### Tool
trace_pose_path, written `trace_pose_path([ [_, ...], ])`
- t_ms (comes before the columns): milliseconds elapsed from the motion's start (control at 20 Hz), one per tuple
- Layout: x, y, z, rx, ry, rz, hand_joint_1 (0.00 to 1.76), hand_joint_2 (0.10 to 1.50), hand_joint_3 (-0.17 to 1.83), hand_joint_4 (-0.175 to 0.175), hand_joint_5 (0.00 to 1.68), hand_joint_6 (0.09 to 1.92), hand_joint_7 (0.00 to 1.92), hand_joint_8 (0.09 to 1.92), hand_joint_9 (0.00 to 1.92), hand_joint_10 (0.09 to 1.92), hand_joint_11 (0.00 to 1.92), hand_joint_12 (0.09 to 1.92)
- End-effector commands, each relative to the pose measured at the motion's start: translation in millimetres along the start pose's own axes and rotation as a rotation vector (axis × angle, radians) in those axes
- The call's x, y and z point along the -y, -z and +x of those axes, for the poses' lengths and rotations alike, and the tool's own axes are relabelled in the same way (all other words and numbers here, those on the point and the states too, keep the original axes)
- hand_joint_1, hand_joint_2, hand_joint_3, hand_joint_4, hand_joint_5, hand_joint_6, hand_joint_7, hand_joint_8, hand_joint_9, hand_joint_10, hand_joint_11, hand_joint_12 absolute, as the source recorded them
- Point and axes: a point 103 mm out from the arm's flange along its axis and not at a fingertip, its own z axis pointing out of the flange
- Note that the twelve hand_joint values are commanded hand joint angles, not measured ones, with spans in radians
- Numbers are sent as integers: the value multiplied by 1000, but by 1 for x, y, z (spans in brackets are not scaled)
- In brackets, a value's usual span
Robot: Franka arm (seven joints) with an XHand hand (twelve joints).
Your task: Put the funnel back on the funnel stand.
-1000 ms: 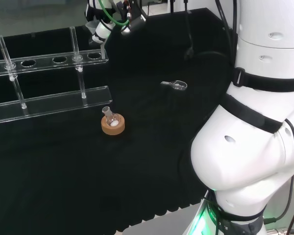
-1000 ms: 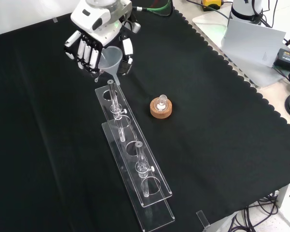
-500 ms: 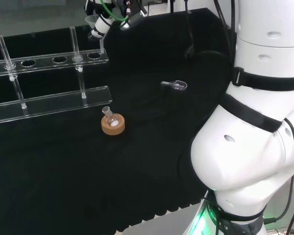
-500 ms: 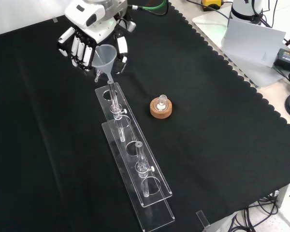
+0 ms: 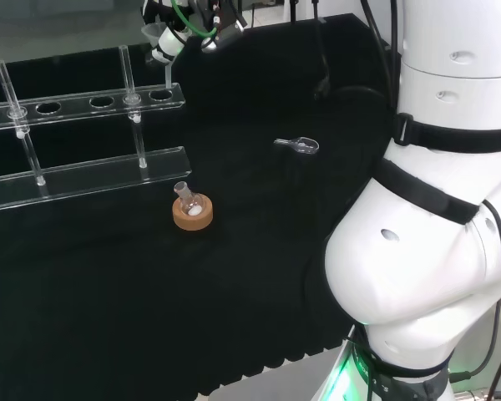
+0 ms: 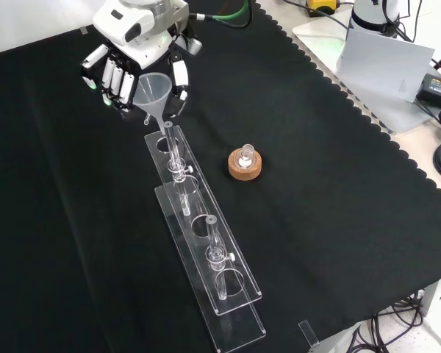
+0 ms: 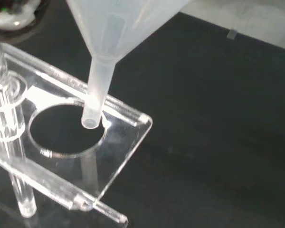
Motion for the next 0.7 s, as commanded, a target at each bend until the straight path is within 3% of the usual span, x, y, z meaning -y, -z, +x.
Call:
trace_pose_path([
  [50, -7, 2, -5, -12, -7, -12, 874, 539, 604, 175, 1112, 558, 1322, 433, 909, 332, 0, 1583],
  [700, -15, -24, 0, -48, -10, 22, 876, 537, 610, 175, 1117, 552, 1327, 429, 914, 328, 0, 1582],
])
